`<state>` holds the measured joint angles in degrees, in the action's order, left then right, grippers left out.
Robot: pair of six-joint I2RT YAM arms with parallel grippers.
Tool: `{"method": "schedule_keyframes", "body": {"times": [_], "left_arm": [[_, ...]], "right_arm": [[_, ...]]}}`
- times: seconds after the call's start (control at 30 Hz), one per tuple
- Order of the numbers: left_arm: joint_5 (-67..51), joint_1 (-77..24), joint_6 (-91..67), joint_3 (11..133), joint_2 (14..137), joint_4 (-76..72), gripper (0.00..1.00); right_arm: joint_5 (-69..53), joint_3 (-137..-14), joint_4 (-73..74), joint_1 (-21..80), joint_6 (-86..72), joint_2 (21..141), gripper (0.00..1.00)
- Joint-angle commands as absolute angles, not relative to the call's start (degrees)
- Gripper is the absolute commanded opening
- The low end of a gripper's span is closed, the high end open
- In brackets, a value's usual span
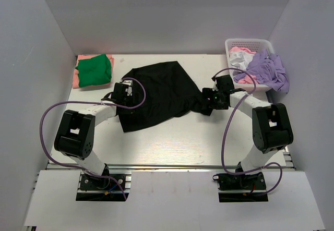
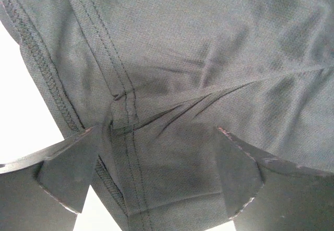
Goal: Fold and stack the t-shirts
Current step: Flatten out the tshirt
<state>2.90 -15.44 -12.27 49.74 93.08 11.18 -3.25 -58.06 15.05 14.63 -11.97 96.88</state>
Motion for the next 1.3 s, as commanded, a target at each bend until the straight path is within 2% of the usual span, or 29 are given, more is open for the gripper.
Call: {"method": "schedule_keyframes", "body": {"times": [0.0,0.1,0.37,0.43,0.63,0.73,0.83,1.07,1.13,1.17,1.27], "left_arm": [[4.13,-15.38,-12.04,50.27,91.32,10.37,0.93],[3.34,-15.38,-12.04,50.27,92.54,10.37,0.87],[3.34,-15.38,-12.04,49.75,93.69,7.82,0.87],[3.86,-15.38,-12.04,49.75,94.21,7.82,0.81],[4.92,-15.38,-12.04,50.89,95.98,8.61,0.73],[4.92,-15.38,-12.04,50.89,95.98,8.61,0.61],[4.39,-15.38,-12.04,50.89,94.93,8.61,0.59],[5.54,-15.38,-12.57,50.89,92.38,10.80,0.45],[6.06,-15.38,-13.10,51.42,91.67,11.43,0.33],[6.06,-15.38,-13.10,51.42,91.67,11.95,0.16],[6.06,-15.38,-13.62,51.42,91.05,11.95,0.00]], "right_arm": [[-3.87,-59.77,15.38,14.50,-11.95,97.12,0.90],[-3.69,-59.77,15.29,14.68,-12.04,96.77,0.90],[-3.60,-59.94,15.64,14.50,-11.78,96.94,0.90],[-3.60,-59.77,15.56,14.50,-11.87,96.86,0.90],[-3.34,-59.68,15.56,14.59,-11.69,96.94,0.90],[-3.34,-59.85,15.64,14.68,-11.78,96.86,0.90],[-3.60,-59.77,15.64,14.42,-11.87,97.12,0.90],[-3.87,-59.85,15.73,14.68,-11.87,97.21,0.90],[-3.87,-59.85,15.65,14.41,-11.87,97.12,0.90],[-4.04,-59.94,15.73,15.28,-11.87,97.29,0.90],[-4.13,-59.94,15.56,14.68,-11.87,97.29,0.90]]}}
